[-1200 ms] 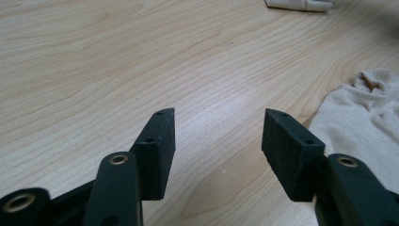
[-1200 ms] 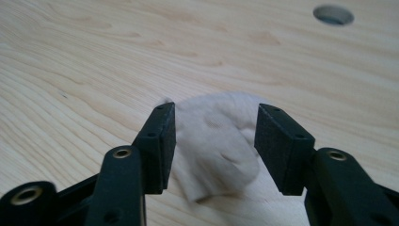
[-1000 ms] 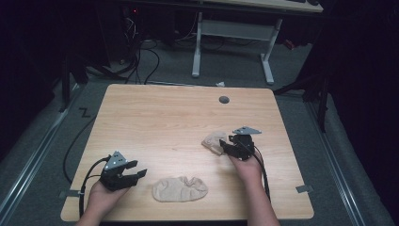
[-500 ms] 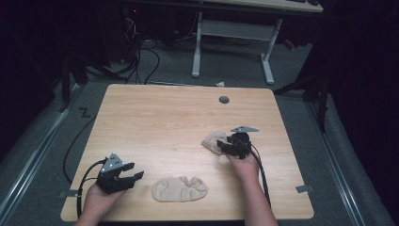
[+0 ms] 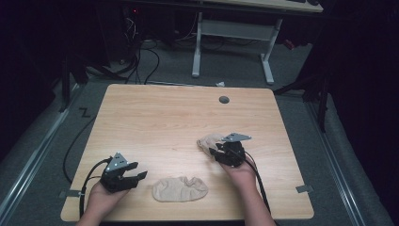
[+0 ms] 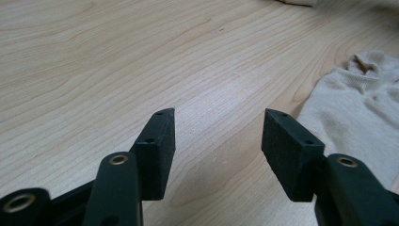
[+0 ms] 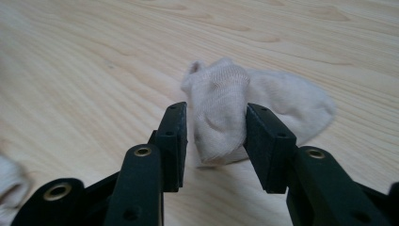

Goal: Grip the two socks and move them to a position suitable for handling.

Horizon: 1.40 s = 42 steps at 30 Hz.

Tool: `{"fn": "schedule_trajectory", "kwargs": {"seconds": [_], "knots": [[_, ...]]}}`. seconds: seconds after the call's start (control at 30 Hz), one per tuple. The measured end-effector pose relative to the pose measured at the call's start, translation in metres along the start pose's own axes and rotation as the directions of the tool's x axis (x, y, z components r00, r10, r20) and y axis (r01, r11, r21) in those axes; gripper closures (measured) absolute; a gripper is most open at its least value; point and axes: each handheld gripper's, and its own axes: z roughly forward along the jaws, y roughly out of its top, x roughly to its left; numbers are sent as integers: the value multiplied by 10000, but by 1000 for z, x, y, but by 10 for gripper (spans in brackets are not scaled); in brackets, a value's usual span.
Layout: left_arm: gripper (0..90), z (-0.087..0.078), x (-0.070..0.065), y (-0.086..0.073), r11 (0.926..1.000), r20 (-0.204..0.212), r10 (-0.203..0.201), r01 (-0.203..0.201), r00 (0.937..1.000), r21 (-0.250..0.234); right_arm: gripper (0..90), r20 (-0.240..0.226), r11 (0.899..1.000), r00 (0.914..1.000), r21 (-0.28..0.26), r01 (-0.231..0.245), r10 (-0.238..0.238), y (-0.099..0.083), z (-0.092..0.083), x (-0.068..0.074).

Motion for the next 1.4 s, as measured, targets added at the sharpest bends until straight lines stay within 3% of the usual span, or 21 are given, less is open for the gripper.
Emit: {"fn": "schedule_trajectory", "kwargs": {"seconds": [0.23,0.47,0.53,0.6,0.63,0.67,0.73,0.8,0.87,1.0,1.17,1.4], "knots": [[453,0,0,1,9999,4,122,-122,9999,47,624,-265,9987,9988,-322,407,-416,1,-3,19],[453,-2,0,0,9999,-56,136,-136,9999,6,592,-600,9967,9949,-30,814,-815,3,6,34],[454,-3,1,-1,9999,-53,121,-121,9999,19,593,-695,9921,9899,153,1246,-1232,3,12,47],[454,-3,1,-1,9999,-55,115,-115,9999,14,595,-801,9914,9886,190,1298,-1279,2,15,50],[454,-3,1,-1,9999,-62,110,-110,9999,-1,605,-873,9846,9834,589,1645,-1591,0,23,58],[454,-3,1,-1,9999,-54,106,-106,9999,-11,605,-873,9846,9834,589,1645,-1591,0,23,58],[455,-3,1,-1,9999,-50,124,-125,9999,-7,637,-598,9742,9804,1166,1934,-1875,-3,34,62],[455,-3,1,-1,9999,-49,126,-126,9999,-7,651,-385,9714,9801,1305,1983,-1949,-4,37,63],[454,-3,1,0,9999,-33,146,-146,9999,31,770,27,9669,9773,1463,2091,-2118,-4,39,63],[454,-3,0,0,9999,-45,170,-170,9998,29,860,206,9686,9783,1469,2008,-2060,-4,38,62],[454,-3,0,0,9999,-47,165,-165,9999,16,879,236,9834,9858,777,1642,-1664,2,23,54],[454,-3,0,0,9998,-26,188,-188,9998,41,882,388,9908,9901,-59,1355,-1352,7,7,50]]}}
